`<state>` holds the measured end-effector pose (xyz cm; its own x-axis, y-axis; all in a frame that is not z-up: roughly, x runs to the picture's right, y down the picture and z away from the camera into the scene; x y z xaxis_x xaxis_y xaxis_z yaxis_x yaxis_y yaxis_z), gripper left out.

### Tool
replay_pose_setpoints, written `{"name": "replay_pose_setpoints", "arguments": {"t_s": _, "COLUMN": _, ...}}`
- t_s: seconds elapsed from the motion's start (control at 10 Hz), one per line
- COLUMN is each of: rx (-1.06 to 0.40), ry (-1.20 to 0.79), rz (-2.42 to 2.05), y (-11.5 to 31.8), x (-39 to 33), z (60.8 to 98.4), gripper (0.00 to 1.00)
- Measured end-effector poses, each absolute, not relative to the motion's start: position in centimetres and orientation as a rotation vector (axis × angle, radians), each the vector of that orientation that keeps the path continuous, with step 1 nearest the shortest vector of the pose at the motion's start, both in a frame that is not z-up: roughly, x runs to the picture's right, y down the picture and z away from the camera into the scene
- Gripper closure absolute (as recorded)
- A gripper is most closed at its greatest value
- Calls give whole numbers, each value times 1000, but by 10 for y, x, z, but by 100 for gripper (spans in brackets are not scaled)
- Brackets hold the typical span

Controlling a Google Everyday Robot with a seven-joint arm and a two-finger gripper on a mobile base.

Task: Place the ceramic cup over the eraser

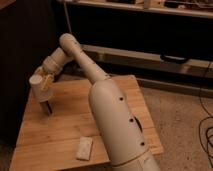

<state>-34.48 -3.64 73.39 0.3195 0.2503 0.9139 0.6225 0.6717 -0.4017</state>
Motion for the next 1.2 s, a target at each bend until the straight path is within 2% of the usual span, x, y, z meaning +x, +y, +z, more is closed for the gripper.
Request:
{"name": "replay_pose_setpoints", "arguments": {"t_s": 0.7, "rx": -862, "ry": -1287, "rz": -287, "y": -28, "x": -347, "z": 747, "gripper": 99}}
{"name": "replay_pose_setpoints", "arguments": {"t_s": 0.9, "rx": -879, "ry": -1289, "rz": -301, "y": -23, "x": -356, "z": 748, "gripper": 91}}
{"name": "replay_pose_setpoints", "arguments": {"t_s": 1.1, "rx": -860, "ry": -1282, "rz": -287, "y": -24, "x": -347, "z": 746, "gripper": 99}}
{"name": "replay_pose_setpoints", "arguments": {"t_s": 1.2, "rx": -862, "ry": -1283, "rz": -290, "y": -21, "x": -349, "z": 745, "gripper": 100}}
